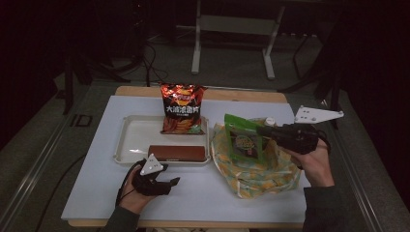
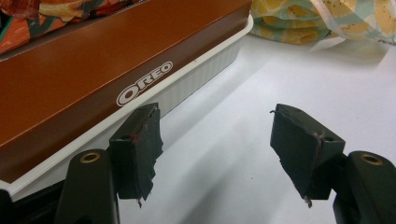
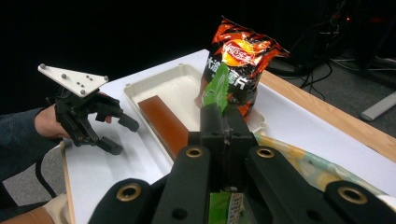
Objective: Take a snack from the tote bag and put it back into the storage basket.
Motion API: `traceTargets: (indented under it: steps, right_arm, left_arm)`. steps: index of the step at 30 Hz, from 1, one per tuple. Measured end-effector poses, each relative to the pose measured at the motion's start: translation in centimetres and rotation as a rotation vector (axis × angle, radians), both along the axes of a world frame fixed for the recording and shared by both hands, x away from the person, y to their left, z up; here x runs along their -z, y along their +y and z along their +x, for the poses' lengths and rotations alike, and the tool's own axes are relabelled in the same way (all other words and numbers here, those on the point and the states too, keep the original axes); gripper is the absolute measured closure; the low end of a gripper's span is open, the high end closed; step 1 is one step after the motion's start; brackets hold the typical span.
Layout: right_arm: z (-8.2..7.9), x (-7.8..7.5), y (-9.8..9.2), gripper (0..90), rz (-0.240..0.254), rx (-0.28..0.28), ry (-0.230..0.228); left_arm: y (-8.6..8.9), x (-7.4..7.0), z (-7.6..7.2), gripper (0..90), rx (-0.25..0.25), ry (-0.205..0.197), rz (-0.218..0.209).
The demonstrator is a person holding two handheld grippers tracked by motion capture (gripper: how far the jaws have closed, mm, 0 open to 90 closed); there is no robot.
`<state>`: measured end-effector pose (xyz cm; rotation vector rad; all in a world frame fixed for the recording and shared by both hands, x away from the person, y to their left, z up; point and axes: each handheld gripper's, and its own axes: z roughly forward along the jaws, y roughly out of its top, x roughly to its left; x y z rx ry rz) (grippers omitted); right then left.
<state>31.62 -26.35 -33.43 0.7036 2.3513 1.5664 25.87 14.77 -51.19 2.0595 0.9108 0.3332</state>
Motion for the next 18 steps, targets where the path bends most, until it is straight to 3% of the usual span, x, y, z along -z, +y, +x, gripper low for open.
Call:
traceTargets:
  steps: [18]
  right_arm:
    - [0.5, -0.3, 2.2, 90.0, 0.008, -0.03, -0.018]
  left_arm:
    - [0.0, 0.0, 0.0, 33.2, 0.0, 0.0, -0.001]
